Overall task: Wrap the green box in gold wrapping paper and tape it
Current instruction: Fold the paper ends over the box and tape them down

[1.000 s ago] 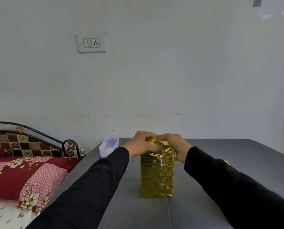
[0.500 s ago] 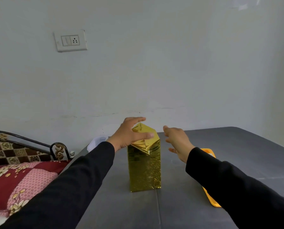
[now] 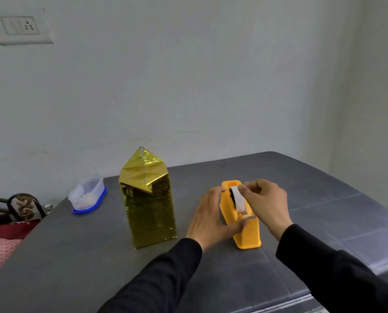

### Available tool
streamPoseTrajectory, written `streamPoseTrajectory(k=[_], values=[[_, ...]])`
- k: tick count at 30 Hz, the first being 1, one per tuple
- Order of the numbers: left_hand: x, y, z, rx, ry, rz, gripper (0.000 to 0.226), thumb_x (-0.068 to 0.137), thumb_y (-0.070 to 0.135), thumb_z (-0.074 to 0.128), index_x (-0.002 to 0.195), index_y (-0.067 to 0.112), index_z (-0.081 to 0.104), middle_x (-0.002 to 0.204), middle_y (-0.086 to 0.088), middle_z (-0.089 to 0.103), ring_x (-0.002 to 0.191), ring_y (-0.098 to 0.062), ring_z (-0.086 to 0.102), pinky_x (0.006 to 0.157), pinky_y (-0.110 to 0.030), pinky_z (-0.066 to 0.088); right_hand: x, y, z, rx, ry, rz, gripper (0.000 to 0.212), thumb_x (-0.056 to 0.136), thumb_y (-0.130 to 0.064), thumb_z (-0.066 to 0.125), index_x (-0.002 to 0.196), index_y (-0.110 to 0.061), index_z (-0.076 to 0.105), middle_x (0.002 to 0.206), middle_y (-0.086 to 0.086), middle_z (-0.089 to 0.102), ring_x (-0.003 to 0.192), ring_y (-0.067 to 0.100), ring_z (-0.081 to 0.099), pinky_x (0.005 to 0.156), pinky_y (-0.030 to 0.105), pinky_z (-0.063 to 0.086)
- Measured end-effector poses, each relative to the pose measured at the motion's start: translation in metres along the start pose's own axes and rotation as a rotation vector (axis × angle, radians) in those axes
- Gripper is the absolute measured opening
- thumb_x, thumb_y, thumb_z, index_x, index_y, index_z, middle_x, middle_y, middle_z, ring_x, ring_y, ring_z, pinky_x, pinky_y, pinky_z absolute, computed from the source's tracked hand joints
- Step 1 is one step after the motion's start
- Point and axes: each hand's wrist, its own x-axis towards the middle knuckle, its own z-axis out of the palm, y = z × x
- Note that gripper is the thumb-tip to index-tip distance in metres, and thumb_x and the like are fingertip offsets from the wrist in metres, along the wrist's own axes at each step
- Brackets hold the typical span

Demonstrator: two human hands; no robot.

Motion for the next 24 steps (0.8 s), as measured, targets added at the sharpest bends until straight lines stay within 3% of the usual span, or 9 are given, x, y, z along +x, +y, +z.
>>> streamPoseTrajectory(k=[4, 8, 15, 20, 22, 24], values=[[0.001, -0.017, 0.033, -0.044, -0.123, -0.037, 0.094, 0.080, 0.076, 0.064, 0.157, 0.044, 0.021, 0.162, 0.021, 0.026, 0.147, -0.006, 0.028, 0.120, -0.039, 0.031, 0.008, 0.023, -0.019, -0.118, -0.178, 0.270, 0.034, 0.091, -0.050, 0.070, 0.105, -0.019, 0.069, 0.107, 0.000, 0.066, 0.092, 0.014, 0.060, 0.077, 0.036, 0.055], [-0.005, -0.028, 0.045, -0.047, -0.135, -0.018, 0.093, 0.082, 0.084, 0.051, 0.158, 0.049, 0.013, 0.163, 0.034, 0.009, 0.150, 0.000, 0.020, 0.123, -0.045, 0.028, 0.010, 0.025, -0.017, 0.024, -0.397, 0.587, 0.069, 0.085, -0.053, 0.078, 0.136, -0.016, 0.050, 0.132, 0.003, 0.052, 0.121, 0.027, 0.054, 0.082, 0.052, 0.058], [-0.004, -0.028, 0.048, -0.086, -0.129, -0.035, 0.093, 0.080, 0.086, 0.053, 0.156, 0.052, 0.013, 0.162, 0.038, 0.007, 0.151, -0.002, 0.022, 0.121, -0.053, 0.030, 0.011, 0.012, -0.012, 0.156, -0.421, 0.705, 0.053, 0.085, -0.015, 0.084, 0.119, -0.013, 0.043, 0.132, 0.012, 0.042, 0.132, 0.043, 0.046, 0.093, 0.071, 0.049], [-0.004, -0.028, 0.046, -0.081, -0.126, -0.030, 0.090, 0.078, 0.087, 0.055, 0.152, 0.057, 0.013, 0.161, 0.037, 0.012, 0.147, -0.006, 0.033, 0.117, -0.053, 0.036, 0.019, 0.013, -0.010, 0.320, -0.398, 0.732, 0.064, 0.085, -0.012, 0.080, 0.141, -0.002, 0.050, 0.154, 0.018, 0.040, 0.144, 0.052, 0.030, 0.097, 0.082, 0.038], [-0.004, -0.027, 0.046, -0.069, -0.123, -0.029, 0.090, 0.077, 0.087, 0.054, 0.151, 0.058, 0.012, 0.162, 0.035, 0.014, 0.144, -0.008, 0.039, 0.115, -0.052, 0.040, 0.015, 0.012, -0.011, 0.367, -0.370, 0.709, 0.046, 0.085, -0.012, 0.079, 0.127, 0.000, 0.064, 0.147, 0.019, 0.050, 0.139, 0.050, 0.038, 0.091, 0.079, 0.044], [-0.004, -0.027, 0.047, -0.065, -0.116, -0.022, 0.088, 0.078, 0.085, 0.056, 0.150, 0.058, 0.012, 0.161, 0.035, 0.014, 0.143, -0.009, 0.041, 0.113, -0.053, 0.042, 0.006, 0.015, -0.014, 0.435, -0.331, 0.671, 0.017, 0.086, -0.010, 0.077, 0.099, 0.001, 0.076, 0.135, 0.019, 0.060, 0.134, 0.045, 0.046, 0.089, 0.071, 0.051]])
